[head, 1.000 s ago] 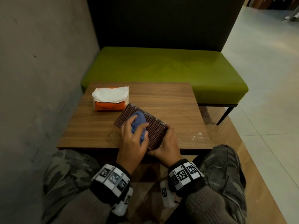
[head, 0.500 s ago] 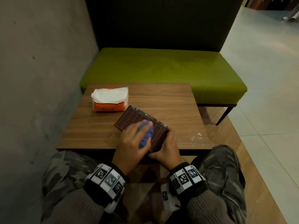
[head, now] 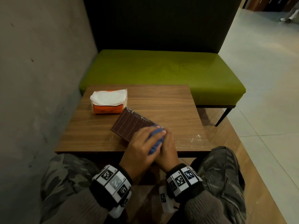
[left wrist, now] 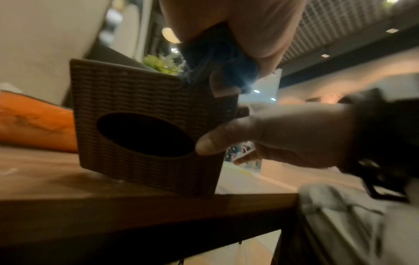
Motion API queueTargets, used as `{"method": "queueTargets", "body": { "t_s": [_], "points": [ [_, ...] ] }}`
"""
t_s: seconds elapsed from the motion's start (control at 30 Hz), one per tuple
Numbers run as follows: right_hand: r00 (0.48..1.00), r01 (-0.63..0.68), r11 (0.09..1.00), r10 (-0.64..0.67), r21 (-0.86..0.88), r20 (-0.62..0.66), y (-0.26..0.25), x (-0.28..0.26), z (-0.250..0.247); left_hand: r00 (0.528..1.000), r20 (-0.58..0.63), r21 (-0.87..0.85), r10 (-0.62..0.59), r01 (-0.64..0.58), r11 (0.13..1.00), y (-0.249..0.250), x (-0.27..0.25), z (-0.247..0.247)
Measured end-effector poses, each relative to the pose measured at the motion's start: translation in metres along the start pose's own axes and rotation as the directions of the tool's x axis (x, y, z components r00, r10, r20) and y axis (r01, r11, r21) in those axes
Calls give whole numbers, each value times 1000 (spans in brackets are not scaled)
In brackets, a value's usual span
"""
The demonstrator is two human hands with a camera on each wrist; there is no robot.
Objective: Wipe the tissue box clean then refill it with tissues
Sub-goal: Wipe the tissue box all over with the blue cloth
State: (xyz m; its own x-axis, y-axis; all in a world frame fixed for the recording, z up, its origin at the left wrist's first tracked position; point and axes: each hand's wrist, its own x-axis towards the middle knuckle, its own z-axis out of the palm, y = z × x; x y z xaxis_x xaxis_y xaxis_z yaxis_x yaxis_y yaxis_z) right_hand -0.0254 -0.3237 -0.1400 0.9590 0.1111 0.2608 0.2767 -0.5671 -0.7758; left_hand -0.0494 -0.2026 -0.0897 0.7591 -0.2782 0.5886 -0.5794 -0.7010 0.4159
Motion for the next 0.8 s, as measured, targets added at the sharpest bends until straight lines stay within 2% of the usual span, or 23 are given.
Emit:
{"method": "queueTargets", "body": {
  "t_s": [0.07, 0.17, 0.2, 0.3, 0.33, 0.37, 0.4, 0.47, 0.5, 0.53, 0.63, 0.67, 0.73, 0.8],
  "points": [
    [1000, 14, 1000, -14, 12, -4, 2, -1, -3, 997, 46, 20, 63, -64, 998, -3, 2, -1],
    [1000, 19, 1000, -19, 20, 12, 0, 0, -4, 995, -52, 11, -80, 81, 997, -13, 17, -5],
    [1000, 19, 1000, -19, 8, 20, 0, 0, -2, 997, -51, 9, -66, 66, 998, -11, 19, -5],
    [998, 49, 993, -44, -110, 50, 2, 1, 3, 986, 67, 31, 155, -158, 987, -1, 13, -1],
    [997, 49, 993, -43, -108, 60, 3, 1, 3, 980, 81, 37, 182, -185, 982, -3, 13, -2],
    [997, 31, 997, -27, -64, 67, 3, 2, 2, 987, 62, 43, 145, -148, 988, -8, 15, -4],
    [997, 8, 999, -6, -35, 73, 4, 2, 0, 998, 7, 39, 58, -58, 998, -13, 19, -5],
    [999, -9, 1000, 10, -23, 47, 2, 2, -2, 983, -131, -9, -129, 129, 992, -21, 22, -5],
    [999, -11, 1000, 12, -23, 40, 1, 1, -2, 974, -159, -20, -159, 158, 987, -19, 21, -4],
    [999, -11, 1000, 12, -19, 39, 0, 0, -3, 981, -143, -14, -133, 133, 991, -16, 19, -2],
    [999, -4, 1000, 3, 3, 38, 1, -3, -4, 997, 21, 6, 73, -73, 997, -8, 7, -1],
    [999, -8, 1000, 7, 4, 50, 1, -3, -5, 995, 48, 16, 88, -89, 996, -12, 8, -5],
    [997, -23, 1000, 24, -7, 70, 0, -3, -6, 1000, -16, 34, -24, 24, 999, -25, 16, -9],
    [997, -35, 999, 36, -12, 68, 0, -2, -6, 972, -143, -8, -189, 189, 982, -32, 22, -11]
  ]
}}
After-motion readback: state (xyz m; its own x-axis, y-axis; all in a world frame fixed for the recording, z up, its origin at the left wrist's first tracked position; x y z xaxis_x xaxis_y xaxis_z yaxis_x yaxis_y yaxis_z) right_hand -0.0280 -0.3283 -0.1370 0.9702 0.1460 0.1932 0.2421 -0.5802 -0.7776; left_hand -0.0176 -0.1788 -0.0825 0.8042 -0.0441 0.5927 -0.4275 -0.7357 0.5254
